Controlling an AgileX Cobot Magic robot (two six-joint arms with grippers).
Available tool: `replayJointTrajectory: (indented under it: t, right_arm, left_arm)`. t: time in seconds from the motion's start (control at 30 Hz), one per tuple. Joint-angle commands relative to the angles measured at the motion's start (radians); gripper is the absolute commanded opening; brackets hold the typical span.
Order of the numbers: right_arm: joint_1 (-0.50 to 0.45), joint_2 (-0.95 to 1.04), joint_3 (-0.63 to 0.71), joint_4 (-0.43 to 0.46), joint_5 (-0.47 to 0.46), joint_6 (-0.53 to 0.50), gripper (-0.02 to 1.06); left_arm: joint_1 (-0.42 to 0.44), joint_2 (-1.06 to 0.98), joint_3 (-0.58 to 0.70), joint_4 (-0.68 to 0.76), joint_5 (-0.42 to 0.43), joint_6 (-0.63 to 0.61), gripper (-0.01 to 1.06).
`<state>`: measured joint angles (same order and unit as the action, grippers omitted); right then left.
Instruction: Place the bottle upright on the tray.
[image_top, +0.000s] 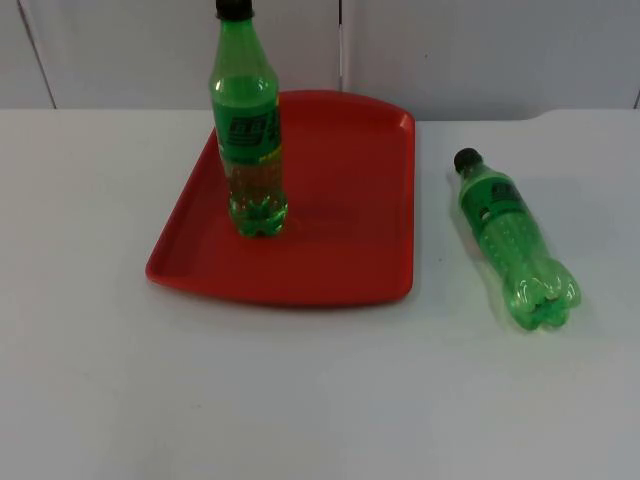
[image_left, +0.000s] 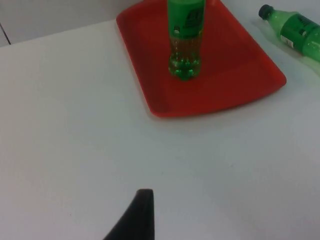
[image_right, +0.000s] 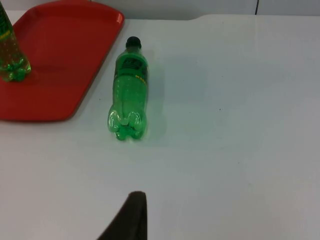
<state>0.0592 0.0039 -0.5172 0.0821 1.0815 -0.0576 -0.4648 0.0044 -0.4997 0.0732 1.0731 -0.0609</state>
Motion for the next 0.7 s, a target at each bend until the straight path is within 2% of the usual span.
replayJointTrajectory:
  t: [0.0, 0.67]
  right_arm:
    - [-0.007, -0.004, 0.001, 0.001, -0.006, -0.003, 1.05]
    - [-0.007, -0.004, 0.001, 0.001, -0.006, -0.003, 1.05]
  left_arm:
    - [-0.005, -0.004, 0.005, 0.005, 0.002, 0.004, 1.05]
    - [-0.005, -0.004, 0.005, 0.001, 0.002, 0.009, 1.05]
